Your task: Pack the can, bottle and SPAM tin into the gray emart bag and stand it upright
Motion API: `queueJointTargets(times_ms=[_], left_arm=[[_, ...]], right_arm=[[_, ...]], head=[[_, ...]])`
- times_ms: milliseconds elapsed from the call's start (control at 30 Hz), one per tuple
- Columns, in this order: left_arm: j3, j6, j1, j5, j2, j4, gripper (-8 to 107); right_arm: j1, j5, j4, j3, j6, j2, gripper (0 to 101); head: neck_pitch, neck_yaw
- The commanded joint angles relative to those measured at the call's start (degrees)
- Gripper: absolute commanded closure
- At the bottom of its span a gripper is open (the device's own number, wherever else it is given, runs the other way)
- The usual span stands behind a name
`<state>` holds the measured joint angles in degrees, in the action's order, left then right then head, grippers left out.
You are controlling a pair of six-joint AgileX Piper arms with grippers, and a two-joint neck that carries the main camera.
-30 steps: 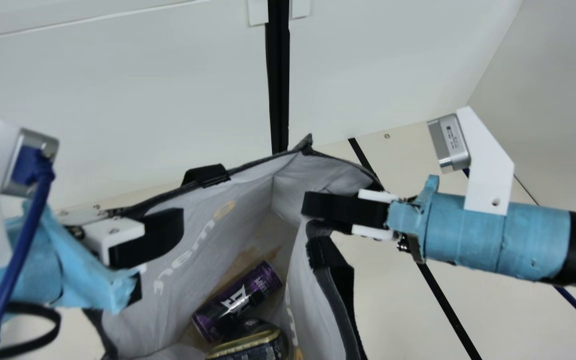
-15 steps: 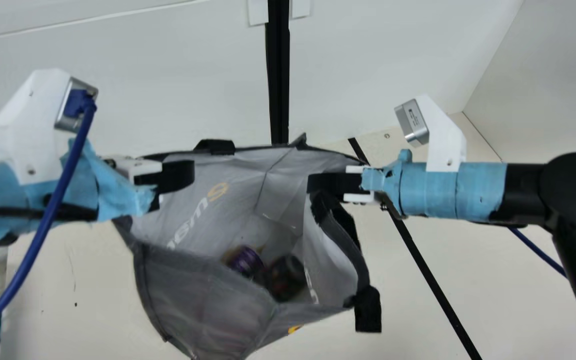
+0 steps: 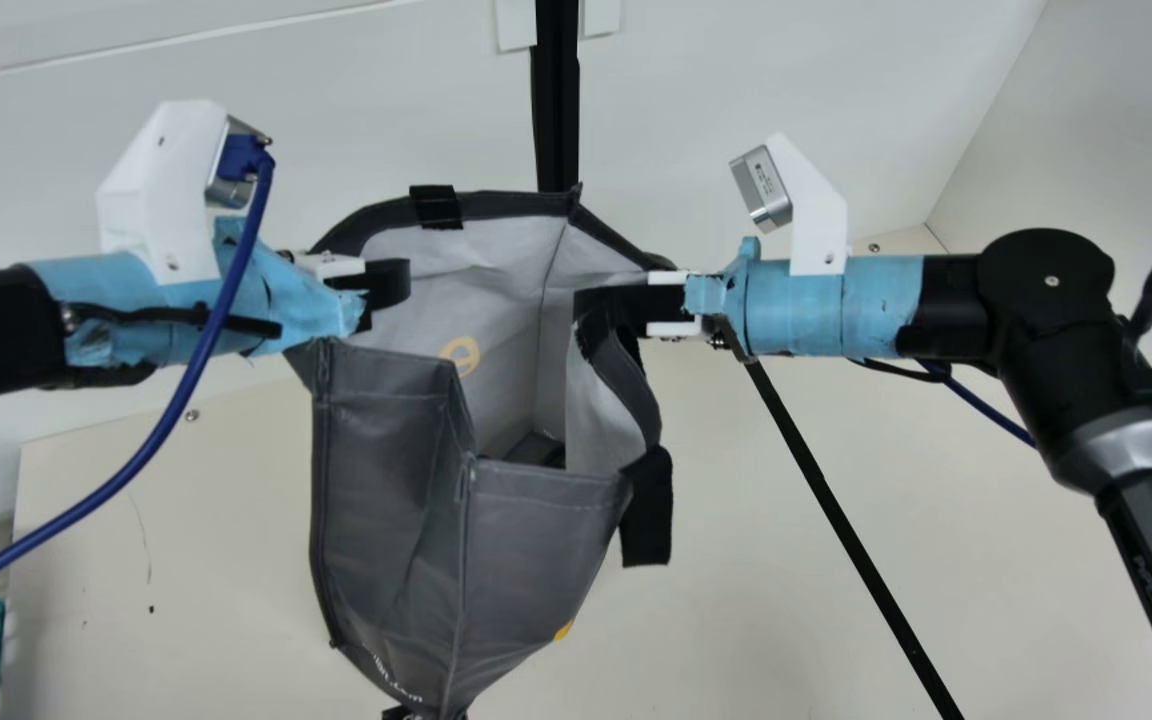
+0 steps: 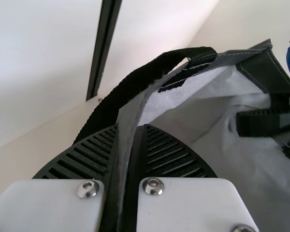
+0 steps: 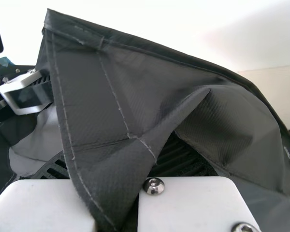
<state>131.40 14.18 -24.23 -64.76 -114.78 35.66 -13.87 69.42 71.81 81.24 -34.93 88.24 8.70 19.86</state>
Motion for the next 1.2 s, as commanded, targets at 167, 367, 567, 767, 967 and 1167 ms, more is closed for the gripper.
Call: queueJointTargets(times_ms=[167, 367, 567, 767, 967, 1167], left_arm=[[3.01, -0.99, -0.1, 1.44, -3.01, -2.03, 107], [2.71, -2.08, -0.54, 3.32, -3.36, -3.85, 107], [1.97, -3.07, -0.83, 4.55, -3.11, -4.83, 107], [1.97, -3.07, -0.83, 4.55, -3.11, -4.83, 107], [1.97, -3.07, -0.83, 4.55, -3.11, -4.83, 107], [1.97, -3.07, -0.83, 4.55, -3.11, -4.83, 87]], right_arm=[[1.38, -1.02, 0.13, 0.98, -1.68, 2.92, 101], [1.83, -1.77, 0.13, 1.07, -2.03, 4.03, 101], [1.87, -1.9, 0.49, 1.08, -2.09, 4.16, 101], [1.87, -1.95, 0.45, 1.08, -2.09, 4.16, 101], [1.87, -1.95, 0.45, 1.08, -2.09, 4.16, 101], [1.87, -1.95, 0.45, 1.08, -2.09, 4.16, 101]], head=[[1.3, 0.14], [1.3, 0.14], [1.3, 0.14], [1.3, 0.14], [1.3, 0.14], [1.3, 0.14]])
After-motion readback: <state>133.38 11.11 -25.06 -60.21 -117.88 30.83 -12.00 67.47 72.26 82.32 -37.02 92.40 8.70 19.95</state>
